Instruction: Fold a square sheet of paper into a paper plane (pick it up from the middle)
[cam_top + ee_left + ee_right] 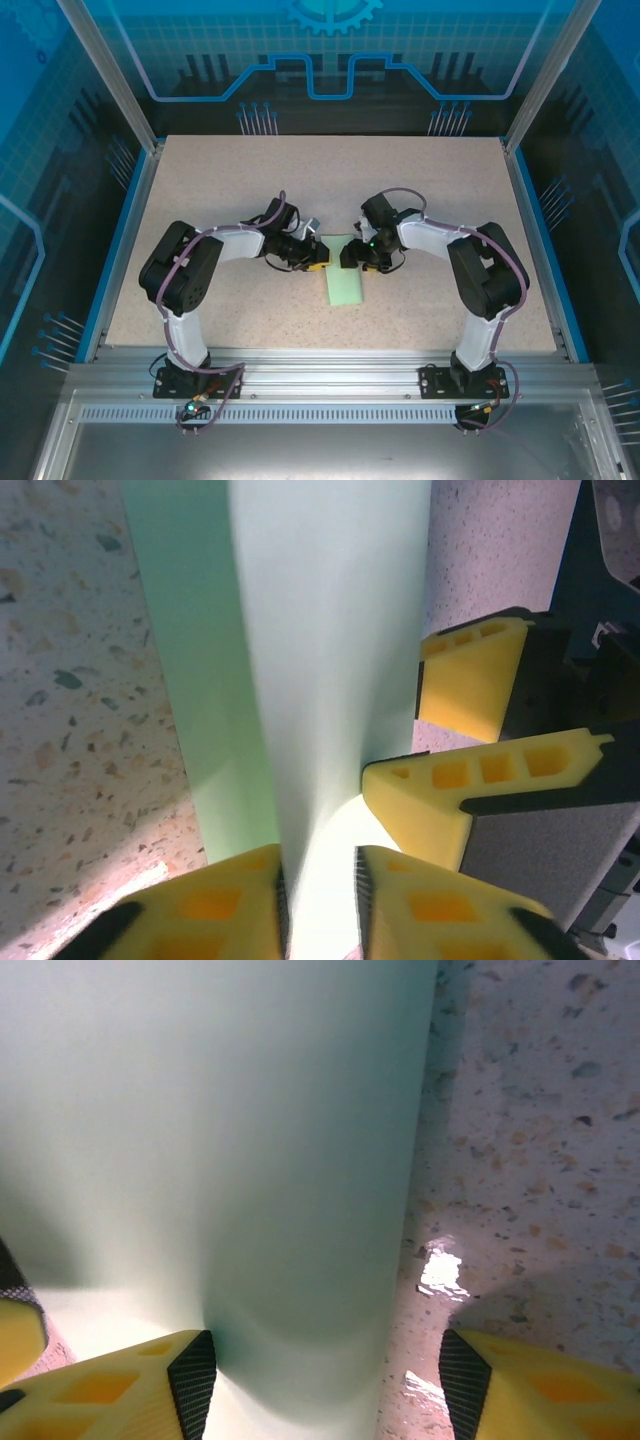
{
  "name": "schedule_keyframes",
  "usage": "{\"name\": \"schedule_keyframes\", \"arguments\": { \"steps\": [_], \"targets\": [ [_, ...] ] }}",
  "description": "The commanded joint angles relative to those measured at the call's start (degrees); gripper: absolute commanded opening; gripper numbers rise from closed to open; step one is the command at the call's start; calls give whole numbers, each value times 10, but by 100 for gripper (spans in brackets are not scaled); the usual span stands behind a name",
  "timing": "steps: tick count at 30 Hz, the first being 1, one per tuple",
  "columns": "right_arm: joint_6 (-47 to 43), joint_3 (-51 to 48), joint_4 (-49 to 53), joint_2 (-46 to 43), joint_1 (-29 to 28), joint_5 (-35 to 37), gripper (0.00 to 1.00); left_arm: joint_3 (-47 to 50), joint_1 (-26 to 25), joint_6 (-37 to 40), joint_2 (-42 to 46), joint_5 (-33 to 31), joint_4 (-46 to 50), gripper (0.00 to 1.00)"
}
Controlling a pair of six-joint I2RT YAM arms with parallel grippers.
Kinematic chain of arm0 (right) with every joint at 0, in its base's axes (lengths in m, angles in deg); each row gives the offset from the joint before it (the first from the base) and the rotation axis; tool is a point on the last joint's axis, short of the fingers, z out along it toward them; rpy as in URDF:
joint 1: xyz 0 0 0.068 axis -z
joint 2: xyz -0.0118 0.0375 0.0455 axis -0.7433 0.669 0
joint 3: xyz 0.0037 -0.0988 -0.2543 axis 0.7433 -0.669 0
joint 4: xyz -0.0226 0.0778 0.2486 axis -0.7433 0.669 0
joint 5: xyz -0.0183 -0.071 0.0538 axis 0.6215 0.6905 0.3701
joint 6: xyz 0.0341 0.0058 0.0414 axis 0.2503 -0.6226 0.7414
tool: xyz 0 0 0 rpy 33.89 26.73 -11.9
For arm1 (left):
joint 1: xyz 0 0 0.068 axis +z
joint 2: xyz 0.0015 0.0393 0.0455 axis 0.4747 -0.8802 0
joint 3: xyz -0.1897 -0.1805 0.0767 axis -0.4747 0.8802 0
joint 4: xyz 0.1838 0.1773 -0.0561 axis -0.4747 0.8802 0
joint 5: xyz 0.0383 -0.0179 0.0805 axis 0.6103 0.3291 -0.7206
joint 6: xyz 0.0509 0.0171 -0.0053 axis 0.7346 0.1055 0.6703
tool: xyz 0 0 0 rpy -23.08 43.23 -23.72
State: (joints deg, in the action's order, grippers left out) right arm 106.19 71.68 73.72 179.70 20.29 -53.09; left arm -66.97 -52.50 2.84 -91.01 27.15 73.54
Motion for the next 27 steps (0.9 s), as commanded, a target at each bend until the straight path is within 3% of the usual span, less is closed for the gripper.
{"name": "schedule_keyframes", "arguments": {
  "steps": [1,9,18,27],
  "targets": [
    [20,-2,0,8,-7,15,64,-14,-3,9,14,-10,21,36],
    [37,-7,-10,6,-7,23,64,12,-2,4,35,-23,22,40],
    [50,-23,-26,-3,-6,30,64,7,-2,-1,37,-58,31,36],
    [50,-15,-2,6,-11,45,64,20,-3,-25,64,-150,49,31]
  ]
}}
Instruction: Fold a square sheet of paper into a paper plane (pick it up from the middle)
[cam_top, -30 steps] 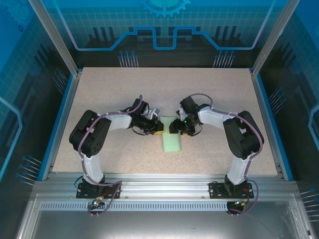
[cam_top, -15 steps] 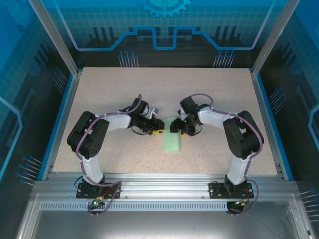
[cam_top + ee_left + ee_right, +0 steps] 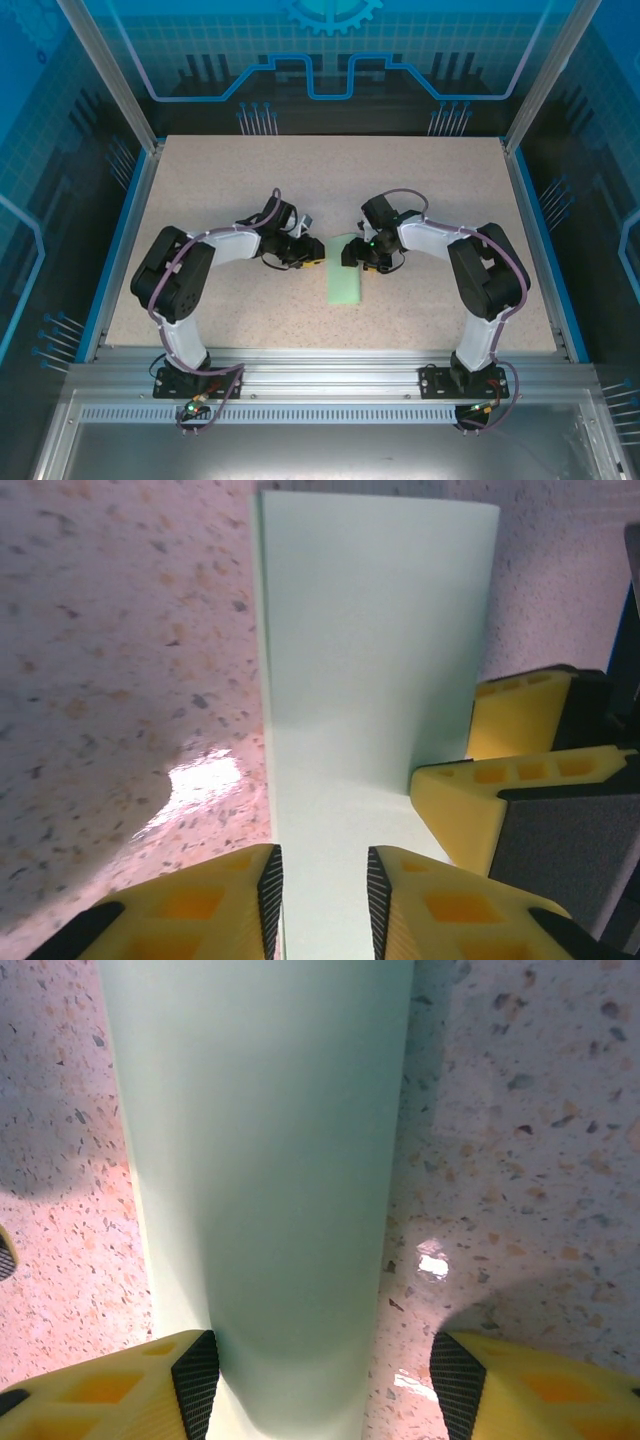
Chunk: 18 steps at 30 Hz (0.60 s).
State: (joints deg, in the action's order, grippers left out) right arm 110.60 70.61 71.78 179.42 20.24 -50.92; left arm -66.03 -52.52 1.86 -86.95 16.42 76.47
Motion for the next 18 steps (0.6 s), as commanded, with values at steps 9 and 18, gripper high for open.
{"name": "schedule_keyframes", "arguments": {
  "steps": [9,18],
  "targets": [
    [-3,4,29,15,-16,22,66,21,-2,-34,45,-77,16,29],
    [0,14,46,31,-22,42,65,16,-4,-32,41,-42,7,25]
  ]
}}
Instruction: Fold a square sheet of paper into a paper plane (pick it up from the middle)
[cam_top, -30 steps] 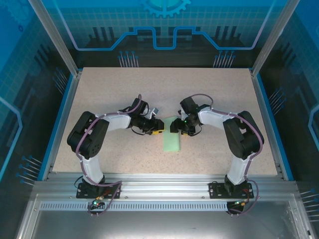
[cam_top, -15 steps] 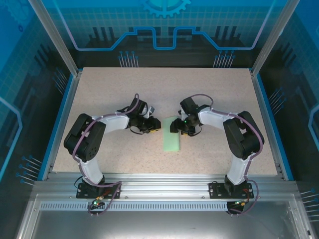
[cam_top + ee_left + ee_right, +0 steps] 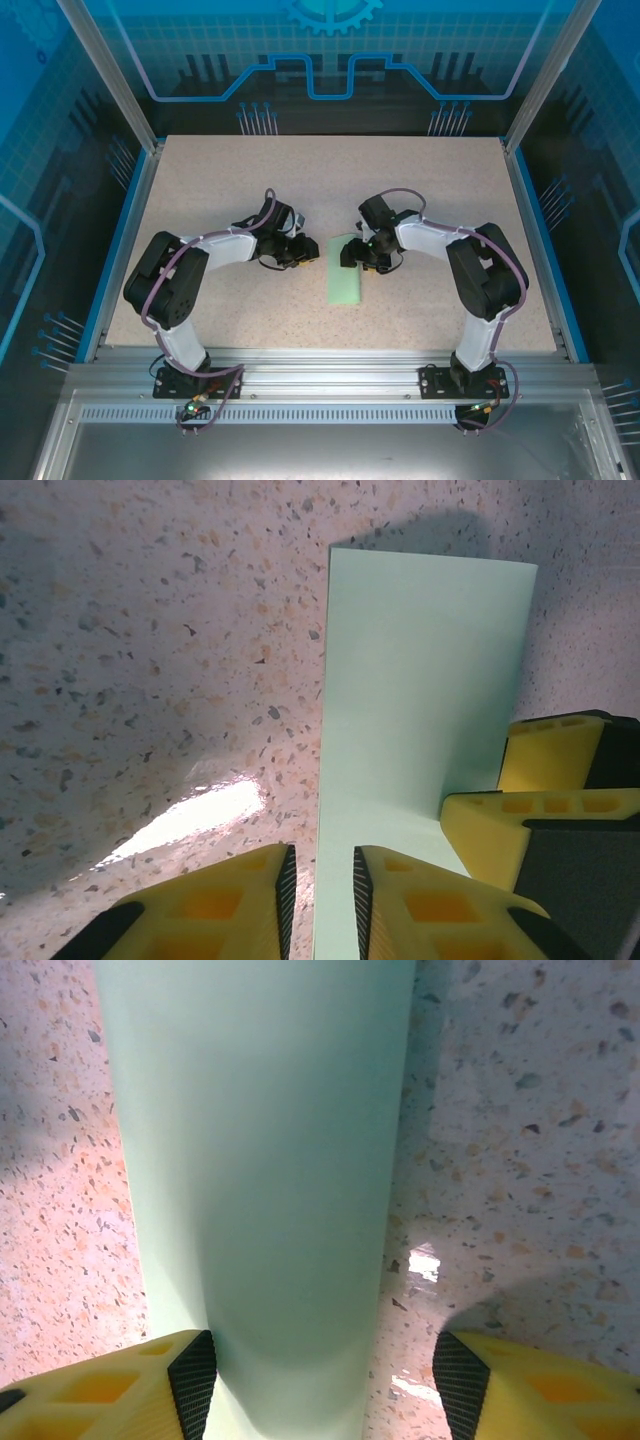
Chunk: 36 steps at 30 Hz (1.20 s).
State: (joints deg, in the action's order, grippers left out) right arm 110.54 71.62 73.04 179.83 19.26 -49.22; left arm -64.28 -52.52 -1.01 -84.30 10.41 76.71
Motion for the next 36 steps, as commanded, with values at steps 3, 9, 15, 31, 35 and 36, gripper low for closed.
{"name": "schedule_keyframes", "arguments": {
  "steps": [3,9,15,31,35,36],
  "targets": [
    [3,6,40,31,-12,33,64,-11,-13,-3,7,21,7,21],
    [-1,10,47,35,-14,39,63,-31,-33,-13,-18,24,8,7],
    [1,5,45,36,-14,41,63,-49,-46,-19,-41,24,8,0],
    [0,4,47,42,-15,43,63,-74,-61,-13,-91,11,27,0],
    [1,4,47,42,-17,43,63,-78,-61,-8,-102,9,34,0],
    [1,4,46,42,-16,43,63,-79,-62,-7,-104,7,36,0]
  ]
}}
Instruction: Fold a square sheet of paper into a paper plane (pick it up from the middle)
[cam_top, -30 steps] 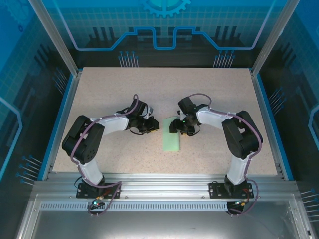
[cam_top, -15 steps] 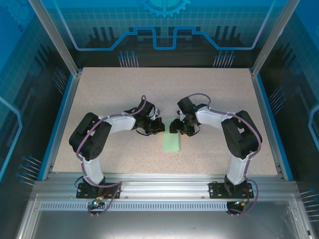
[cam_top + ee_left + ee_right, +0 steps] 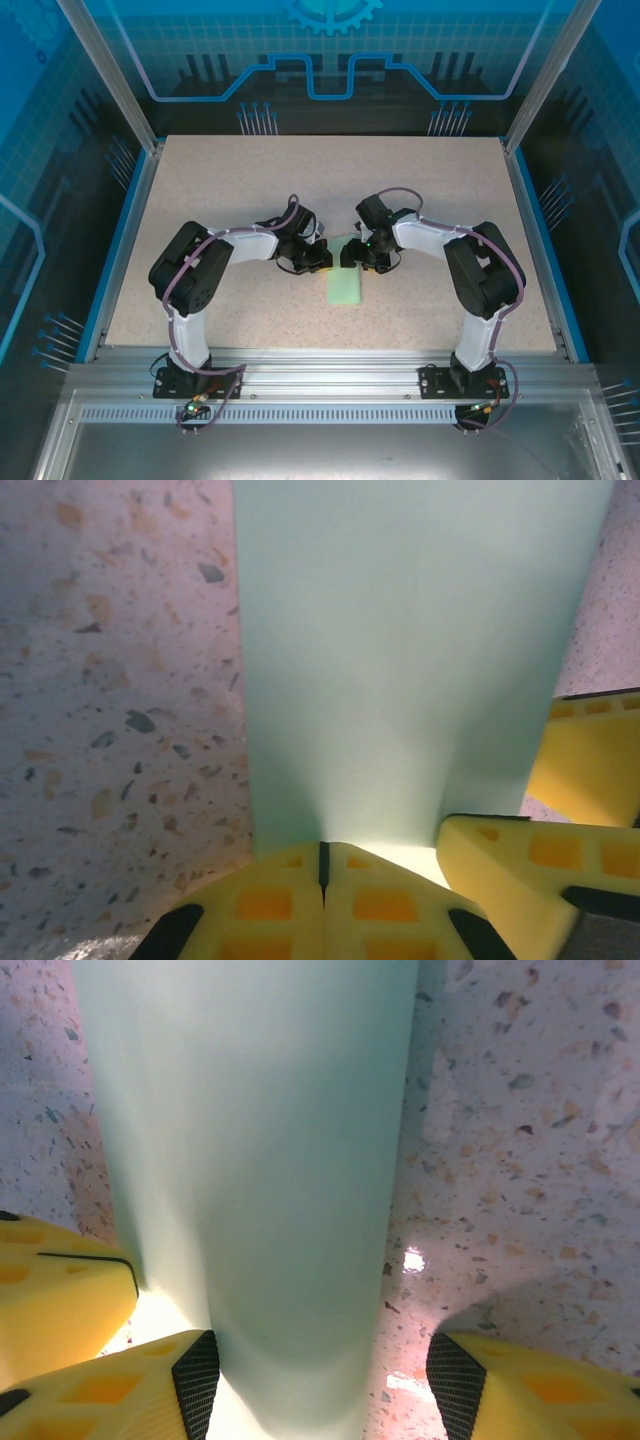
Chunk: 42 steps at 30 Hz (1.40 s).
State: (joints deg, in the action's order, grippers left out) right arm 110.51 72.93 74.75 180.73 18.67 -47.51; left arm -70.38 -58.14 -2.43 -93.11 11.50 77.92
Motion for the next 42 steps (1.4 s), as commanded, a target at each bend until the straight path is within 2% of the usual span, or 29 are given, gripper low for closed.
{"name": "schedule_keyframes", "arguments": {
  "steps": [1,9,13,15,21,25,42],
  "targets": [
    [1,-9,29,32,-10,25,63,-18,-6,9,-19,-7,28,0],
    [-2,11,40,-9,-10,26,66,-17,-7,18,-30,-22,42,0],
    [-7,14,58,-59,0,50,67,-18,-7,23,-31,-23,47,0],
    [-7,5,49,-82,7,38,66,-18,-7,23,-32,-23,46,0],
    [-1,-18,-32,-96,8,-86,41,-19,-7,25,-33,-22,47,0],
    [1,-21,-49,-65,7,-112,31,-18,-7,26,-34,-22,47,0],
    [-9,-74,-82,8,28,-106,30,-21,-8,30,-42,-18,53,0]
  ]
}}
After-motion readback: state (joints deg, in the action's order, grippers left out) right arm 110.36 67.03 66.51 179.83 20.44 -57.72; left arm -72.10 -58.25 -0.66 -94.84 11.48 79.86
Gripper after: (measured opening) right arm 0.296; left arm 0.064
